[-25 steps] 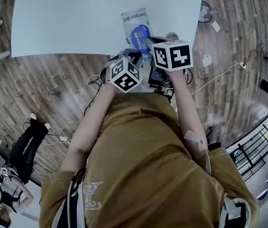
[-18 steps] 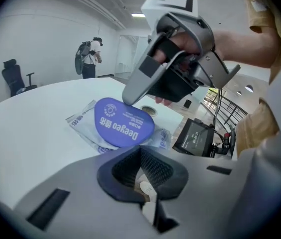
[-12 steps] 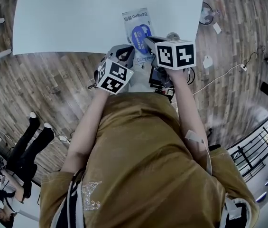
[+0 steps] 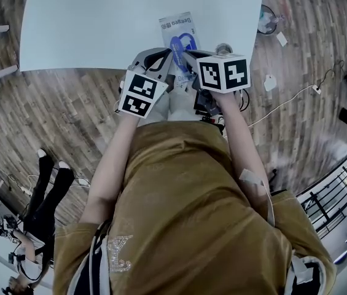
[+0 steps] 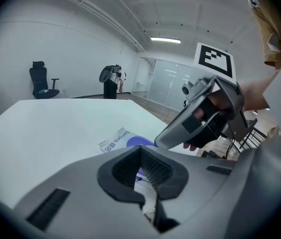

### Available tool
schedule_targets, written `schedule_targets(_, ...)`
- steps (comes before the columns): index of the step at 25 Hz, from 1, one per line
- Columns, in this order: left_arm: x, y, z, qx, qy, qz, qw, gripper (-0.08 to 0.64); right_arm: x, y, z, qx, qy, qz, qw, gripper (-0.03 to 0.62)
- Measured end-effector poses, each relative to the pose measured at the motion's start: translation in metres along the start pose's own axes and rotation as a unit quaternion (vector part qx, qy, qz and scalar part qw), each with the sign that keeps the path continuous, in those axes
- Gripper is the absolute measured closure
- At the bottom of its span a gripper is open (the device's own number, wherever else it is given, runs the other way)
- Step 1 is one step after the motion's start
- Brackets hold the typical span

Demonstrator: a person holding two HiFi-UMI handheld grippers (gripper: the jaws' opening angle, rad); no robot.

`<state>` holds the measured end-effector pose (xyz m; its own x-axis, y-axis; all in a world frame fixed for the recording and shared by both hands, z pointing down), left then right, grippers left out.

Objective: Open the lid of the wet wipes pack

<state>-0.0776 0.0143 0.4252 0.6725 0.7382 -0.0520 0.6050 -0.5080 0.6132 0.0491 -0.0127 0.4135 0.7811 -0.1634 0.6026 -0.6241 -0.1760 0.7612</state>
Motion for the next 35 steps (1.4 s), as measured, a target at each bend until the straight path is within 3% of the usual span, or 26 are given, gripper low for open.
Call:
schedule_targets(13,0.001,0.01,0.031,0.029,0.028,-0.009,0.9991,0.554,-0.004,0.001,-0.003,0.002,-0.007,0.011,1.0,0.584)
schedule_targets(30,-0.01,0.02,0.027,0.007,0.055,-0.029,0.998,0.554,-0.01,0.005,-0.004,-0.003,-0.011,0.022,1.0,0.583)
schedule_targets(35,-0.011,0.016,0.026,-0.008,0.077,-0.018,0.9968,0.555,-0.013,0.002,-0.002,-0.012,-0.007,0.056,0.998,0.584)
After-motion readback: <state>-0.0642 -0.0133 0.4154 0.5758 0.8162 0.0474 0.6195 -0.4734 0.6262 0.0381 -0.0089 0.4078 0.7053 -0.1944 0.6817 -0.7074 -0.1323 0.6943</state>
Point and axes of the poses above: the fingertips, and each gripper's own axes: y forward along the fingers, x to its right, z out of its top, the point moved 8 cm from there along -y, backward along the fingers, and after that the axes turned 12 degrees about y, right-handed, at the moved point
